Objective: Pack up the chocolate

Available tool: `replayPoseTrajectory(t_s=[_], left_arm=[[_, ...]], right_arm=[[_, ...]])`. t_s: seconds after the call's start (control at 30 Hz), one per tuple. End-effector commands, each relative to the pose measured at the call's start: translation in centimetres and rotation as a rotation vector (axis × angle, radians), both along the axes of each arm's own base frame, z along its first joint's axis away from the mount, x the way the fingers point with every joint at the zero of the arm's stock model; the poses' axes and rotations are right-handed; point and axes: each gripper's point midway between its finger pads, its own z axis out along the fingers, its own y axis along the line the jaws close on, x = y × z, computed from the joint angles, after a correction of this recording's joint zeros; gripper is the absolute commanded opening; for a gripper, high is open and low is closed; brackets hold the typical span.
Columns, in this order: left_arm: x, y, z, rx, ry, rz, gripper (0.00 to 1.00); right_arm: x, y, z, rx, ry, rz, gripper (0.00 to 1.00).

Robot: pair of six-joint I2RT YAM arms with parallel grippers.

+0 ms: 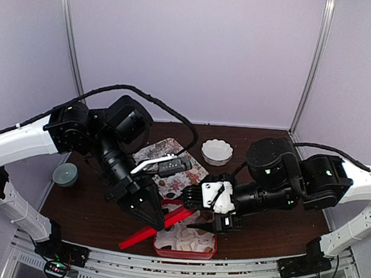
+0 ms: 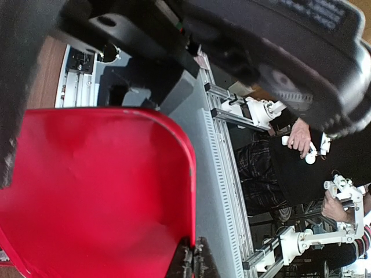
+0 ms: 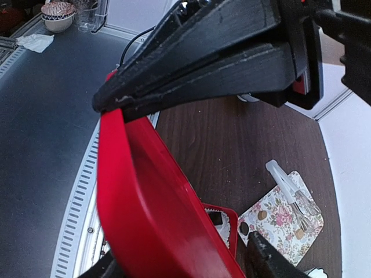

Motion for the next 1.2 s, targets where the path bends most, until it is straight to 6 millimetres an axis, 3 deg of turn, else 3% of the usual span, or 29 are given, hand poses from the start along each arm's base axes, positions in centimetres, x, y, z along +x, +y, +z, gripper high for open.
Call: replayPoseTrajectory(t_s=[0.0, 0.47, 0.63, 0.7, 0.8, 0.97, 1.07, 1.1, 1.17], left_arm=[[-0.3, -0.5, 2.1, -0.091, -0.034, -0.031, 0.00], [0.6, 0.4, 0.9, -0.044, -0.129, 0.007, 0.00], [2.7, 1.1, 0.7, -0.030, -0.227, 0.108, 0.00], [4.4, 1.5, 1.0, -0.028, -0.278, 0.195, 0.10], [8.7, 2.8, 1.2, 0.015, -0.381, 0.414, 0.25], [16.1, 7.8, 3.2, 0.010, -0.487, 0.910, 0.65], [18.7, 11.1, 3.3, 0.005, -0.491, 1.142, 0.91], [19.2, 12.0, 3.2, 0.006, -0.490, 1.205, 0.97], [20.1, 13.4, 2.4, 0.018, -0.478, 1.313, 0.98]], right_arm=[[-1.2, 0.9, 1.4, 0.039, 0.013, 0.062, 0.58], [-2.3, 0.5, 1.4, 0.042, 0.078, 0.090, 0.24], [-2.3, 0.2, 1.1, 0.037, 0.109, 0.069, 0.07], [-2.0, 0.3, 1.4, 0.063, 0.132, 0.038, 0.03], [-0.9, 0.3, 2.2, 0.124, 0.209, -0.033, 0.02], [2.5, -0.3, 4.3, 0.314, 0.436, -0.192, 0.02], [5.2, -1.1, 5.0, 0.452, 0.615, -0.295, 0.03], [6.3, -1.4, 5.2, 0.501, 0.699, -0.340, 0.03], [8.3, -1.9, 4.9, 0.572, 0.830, -0.413, 0.04]])
